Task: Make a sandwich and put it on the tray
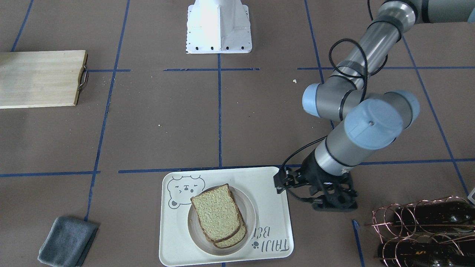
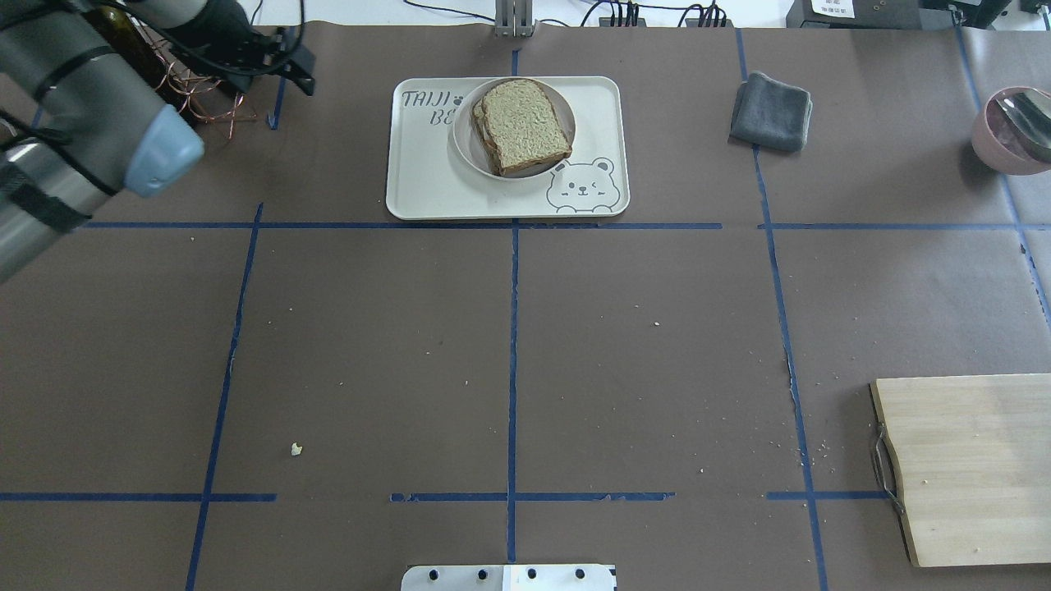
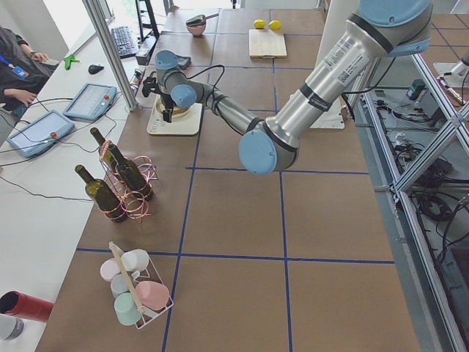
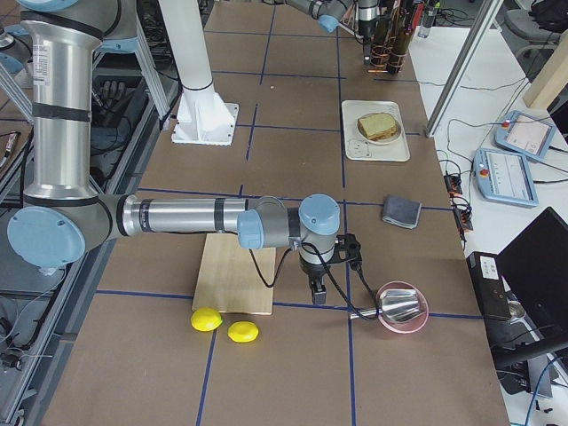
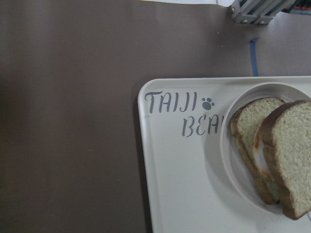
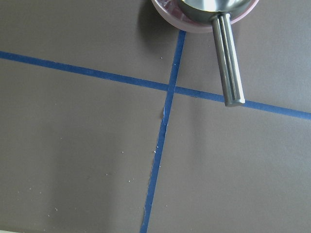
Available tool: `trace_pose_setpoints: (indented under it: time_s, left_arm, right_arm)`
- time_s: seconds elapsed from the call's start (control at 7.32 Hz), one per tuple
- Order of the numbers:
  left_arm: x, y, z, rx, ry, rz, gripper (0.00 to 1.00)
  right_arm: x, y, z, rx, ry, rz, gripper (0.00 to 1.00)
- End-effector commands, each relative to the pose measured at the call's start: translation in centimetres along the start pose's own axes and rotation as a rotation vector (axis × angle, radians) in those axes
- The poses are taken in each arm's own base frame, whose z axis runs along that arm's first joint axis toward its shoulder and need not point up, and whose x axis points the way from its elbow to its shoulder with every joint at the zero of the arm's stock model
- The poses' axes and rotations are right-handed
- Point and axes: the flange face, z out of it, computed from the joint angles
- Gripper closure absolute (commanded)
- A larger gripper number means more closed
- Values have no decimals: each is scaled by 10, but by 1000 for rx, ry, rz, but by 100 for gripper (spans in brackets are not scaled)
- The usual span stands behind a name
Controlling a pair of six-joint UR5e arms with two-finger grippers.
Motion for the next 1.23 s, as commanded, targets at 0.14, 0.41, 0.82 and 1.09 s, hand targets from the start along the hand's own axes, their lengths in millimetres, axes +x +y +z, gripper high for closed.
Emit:
trace_pose_setpoints:
  time_s: [0.14, 0.41, 0.82, 1.09]
  left_arm:
    - [-201, 74, -66, -50, -67, 216, 0]
    - [-292, 99, -84, -93, -131, 237, 0]
    - [-387, 179, -96, -139, -153, 156, 0]
    - [-424, 265, -80, -197, -17, 24, 0]
  right_arm:
    - [-5, -12, -7, 12, -1, -7, 0]
    - [-7, -17, -12, 12, -9, 3, 0]
    - [-10, -41, -55, -11, -32, 92, 0]
    - [11, 2, -27, -68, -27, 122, 0]
